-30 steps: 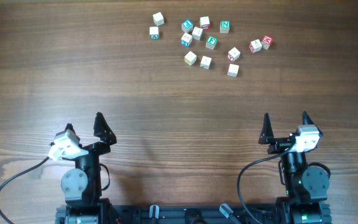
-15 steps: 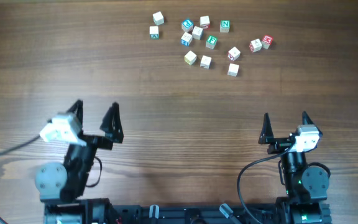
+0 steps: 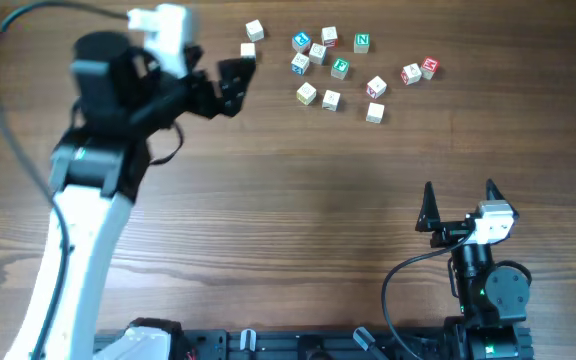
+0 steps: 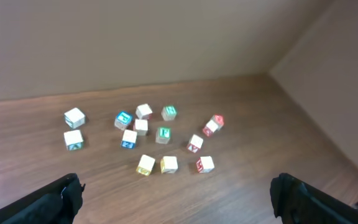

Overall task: Form a horizontal line
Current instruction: 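Reach left gripper into the block cluster and grasp the oval-'0' block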

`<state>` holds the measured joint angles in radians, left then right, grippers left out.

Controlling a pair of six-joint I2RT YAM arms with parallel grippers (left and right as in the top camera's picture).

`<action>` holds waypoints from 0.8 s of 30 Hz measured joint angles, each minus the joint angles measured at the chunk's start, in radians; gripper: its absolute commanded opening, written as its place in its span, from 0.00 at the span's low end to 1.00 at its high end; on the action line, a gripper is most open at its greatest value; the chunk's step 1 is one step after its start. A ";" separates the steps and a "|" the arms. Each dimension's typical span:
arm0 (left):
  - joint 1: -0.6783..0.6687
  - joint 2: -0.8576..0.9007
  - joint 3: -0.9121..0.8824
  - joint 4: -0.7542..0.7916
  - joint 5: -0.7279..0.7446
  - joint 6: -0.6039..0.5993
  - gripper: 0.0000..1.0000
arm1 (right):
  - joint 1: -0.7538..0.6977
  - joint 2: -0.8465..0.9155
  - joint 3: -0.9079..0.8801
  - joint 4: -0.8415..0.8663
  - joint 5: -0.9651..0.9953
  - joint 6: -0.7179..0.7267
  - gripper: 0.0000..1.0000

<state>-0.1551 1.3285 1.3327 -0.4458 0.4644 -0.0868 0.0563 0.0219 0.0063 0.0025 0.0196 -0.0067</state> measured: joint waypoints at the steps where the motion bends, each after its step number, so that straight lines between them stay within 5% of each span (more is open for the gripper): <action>1: -0.026 0.035 0.020 -0.001 -0.031 0.014 1.00 | 0.000 0.000 0.000 0.000 0.000 0.000 1.00; 14: -0.232 0.506 0.047 0.259 -0.227 0.240 1.00 | 0.000 0.000 0.000 0.000 0.000 0.000 1.00; 24: -0.250 0.726 0.049 0.420 -0.259 0.270 1.00 | 0.000 0.000 0.000 0.000 0.000 0.000 1.00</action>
<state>-0.4049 2.0544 1.3815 -0.0254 0.2050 0.1829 0.0563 0.0219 0.0063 0.0025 0.0196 -0.0067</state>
